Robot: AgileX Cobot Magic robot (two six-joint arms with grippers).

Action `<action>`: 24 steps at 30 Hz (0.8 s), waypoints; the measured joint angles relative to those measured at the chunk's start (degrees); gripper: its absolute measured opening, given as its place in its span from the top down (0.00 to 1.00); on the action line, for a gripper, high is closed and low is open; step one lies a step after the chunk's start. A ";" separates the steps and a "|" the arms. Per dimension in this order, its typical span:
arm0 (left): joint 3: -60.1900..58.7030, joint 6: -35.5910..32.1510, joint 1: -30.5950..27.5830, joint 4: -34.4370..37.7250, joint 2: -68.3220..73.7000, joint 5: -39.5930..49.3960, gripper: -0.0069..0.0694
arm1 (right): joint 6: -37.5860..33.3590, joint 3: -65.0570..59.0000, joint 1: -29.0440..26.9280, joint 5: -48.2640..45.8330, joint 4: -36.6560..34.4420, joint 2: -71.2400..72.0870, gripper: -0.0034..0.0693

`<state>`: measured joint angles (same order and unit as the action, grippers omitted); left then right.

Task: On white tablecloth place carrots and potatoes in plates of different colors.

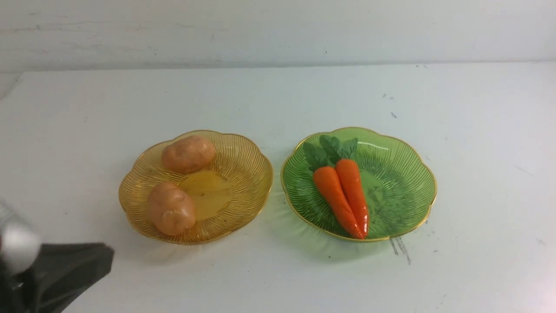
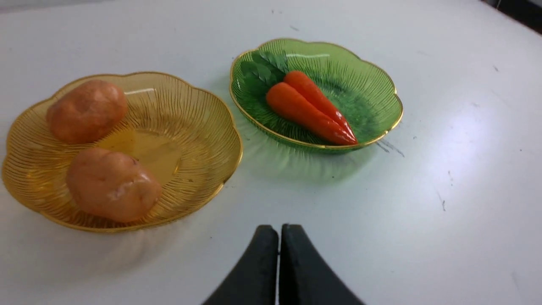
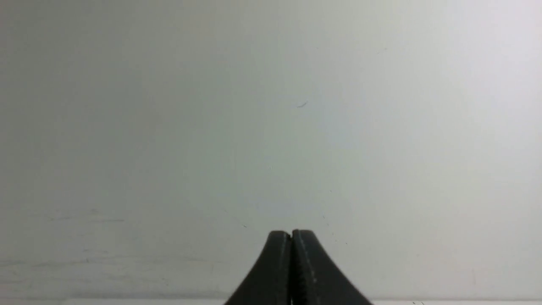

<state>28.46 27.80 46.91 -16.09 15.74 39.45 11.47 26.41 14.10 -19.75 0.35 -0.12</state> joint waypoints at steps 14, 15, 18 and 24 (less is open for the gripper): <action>-1.74 0.69 0.00 -4.18 -6.28 -1.15 0.91 | 0.00 -0.06 0.00 0.05 0.00 0.00 0.97; -1.74 0.69 0.00 -4.18 -6.28 -1.15 0.91 | 0.00 -0.13 0.00 0.05 0.00 0.00 0.97; -1.74 0.69 0.00 -4.21 -6.28 -1.15 0.91 | 0.00 -0.18 0.00 0.05 0.00 0.00 0.97; -1.74 0.69 0.00 -4.21 -6.28 -1.15 0.91 | 0.00 -0.24 0.00 0.05 0.00 0.00 0.97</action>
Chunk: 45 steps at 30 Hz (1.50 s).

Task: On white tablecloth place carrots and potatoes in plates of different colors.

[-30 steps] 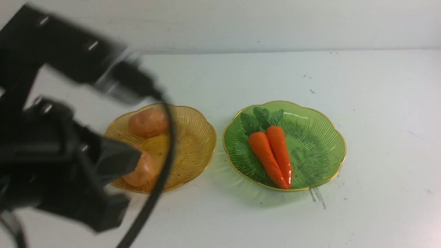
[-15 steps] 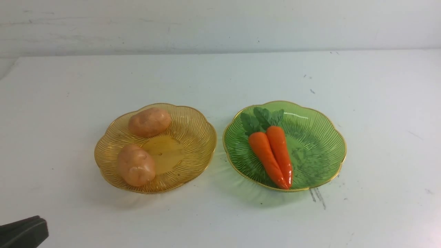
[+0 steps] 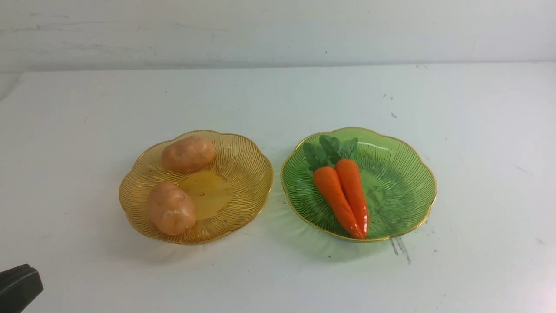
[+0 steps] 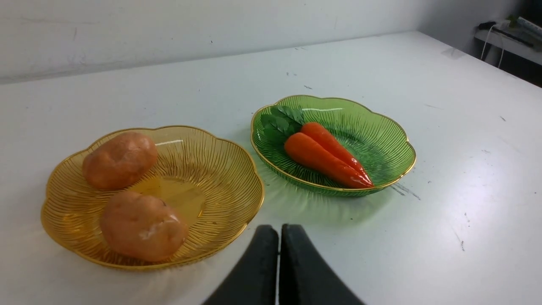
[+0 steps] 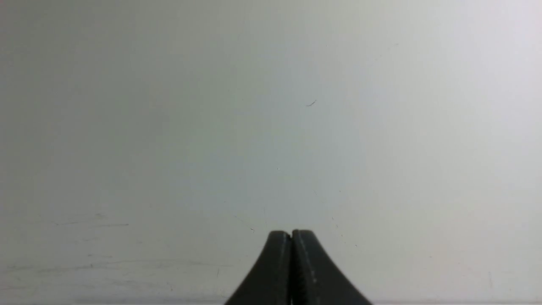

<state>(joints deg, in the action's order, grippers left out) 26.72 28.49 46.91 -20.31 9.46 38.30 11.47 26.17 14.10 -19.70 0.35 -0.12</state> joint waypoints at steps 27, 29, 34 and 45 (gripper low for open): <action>-24.88 -40.97 -39.30 26.47 -10.16 -16.82 0.91 | 0.00 0.00 0.00 0.00 0.00 0.00 0.97; -27.03 -41.21 -41.23 26.53 -10.16 -17.18 0.91 | 0.00 0.00 0.00 0.00 0.00 0.00 0.97; -28.31 -41.41 -43.15 26.34 -10.16 -16.72 0.91 | 0.00 0.00 0.00 0.00 0.00 0.00 0.97; -28.31 -41.53 -43.37 26.11 -10.16 -16.53 0.91 | 0.00 0.00 0.00 0.00 0.00 0.00 0.97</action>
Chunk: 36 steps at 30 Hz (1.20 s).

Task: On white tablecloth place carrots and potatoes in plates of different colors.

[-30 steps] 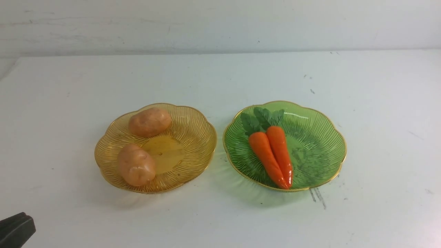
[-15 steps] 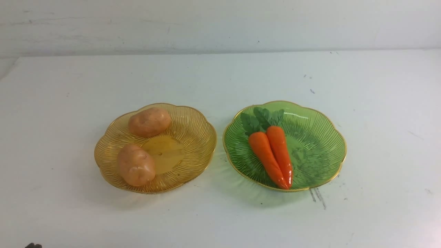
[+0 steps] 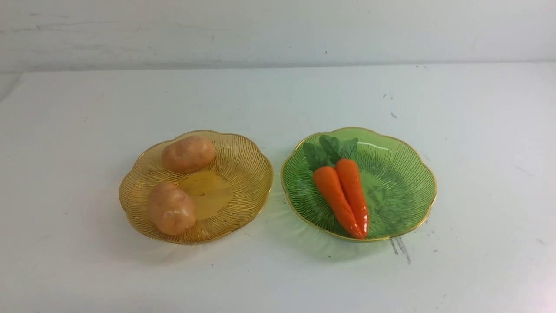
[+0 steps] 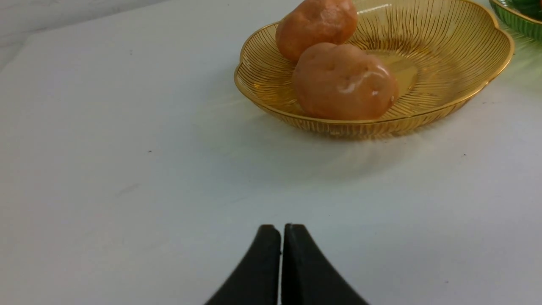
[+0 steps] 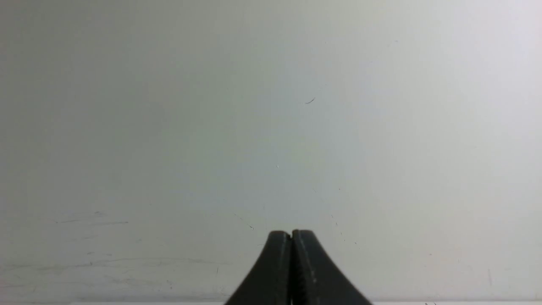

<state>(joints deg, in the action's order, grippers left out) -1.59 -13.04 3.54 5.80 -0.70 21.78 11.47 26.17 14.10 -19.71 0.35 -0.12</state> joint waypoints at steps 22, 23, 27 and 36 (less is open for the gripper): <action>0.00 0.39 -0.04 0.00 0.00 0.00 0.91 | -0.92 -0.21 -0.07 -0.48 2.71 0.00 0.97; 0.00 0.39 -0.04 0.00 0.00 0.02 0.91 | -1.87 -1.37 -1.08 -0.92 4.59 0.04 0.97; 0.00 0.39 -0.08 0.00 0.00 0.02 0.91 | -3.36 -6.35 -5.82 -1.10 7.34 0.04 0.97; 0.00 0.39 -0.08 -0.05 0.00 0.07 0.91 | -3.94 -27.11 -17.57 -3.51 8.31 0.65 0.97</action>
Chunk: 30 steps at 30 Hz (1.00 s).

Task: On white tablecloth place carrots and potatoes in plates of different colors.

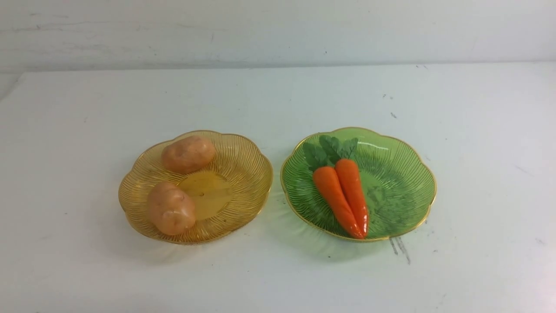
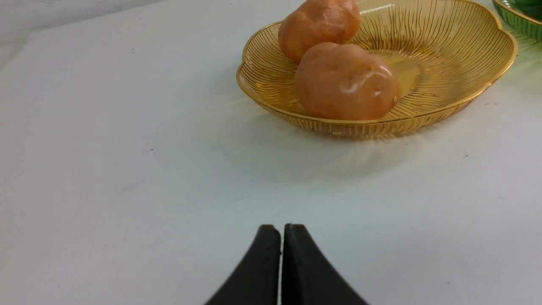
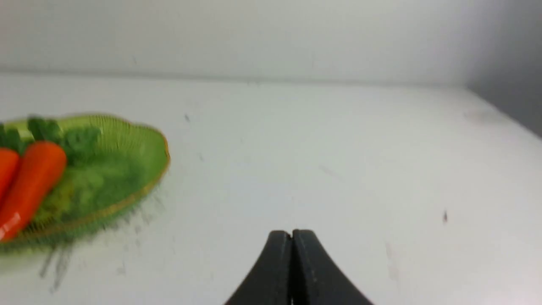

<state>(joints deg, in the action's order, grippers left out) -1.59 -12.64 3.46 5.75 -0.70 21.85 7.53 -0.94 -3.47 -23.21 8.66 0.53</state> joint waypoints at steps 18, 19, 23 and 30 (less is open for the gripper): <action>0.00 0.04 0.00 0.00 -0.10 0.00 0.91 | -0.58 -0.45 -1.00 0.46 -0.76 0.00 0.97; 0.00 0.04 0.00 0.00 -0.10 0.00 0.91 | -0.57 -0.45 -1.00 0.46 -0.76 0.00 0.97; 0.00 0.04 0.00 0.00 -0.10 0.00 0.91 | -0.58 -0.45 -1.00 0.51 -0.76 0.00 0.97; 0.00 0.04 0.00 0.00 -0.10 0.00 0.91 | -0.58 -0.45 -1.00 0.48 -0.76 0.00 0.97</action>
<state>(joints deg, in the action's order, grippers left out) -1.59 -12.60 3.46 5.75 -0.81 21.85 6.95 -1.39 -4.46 -22.73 7.91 0.53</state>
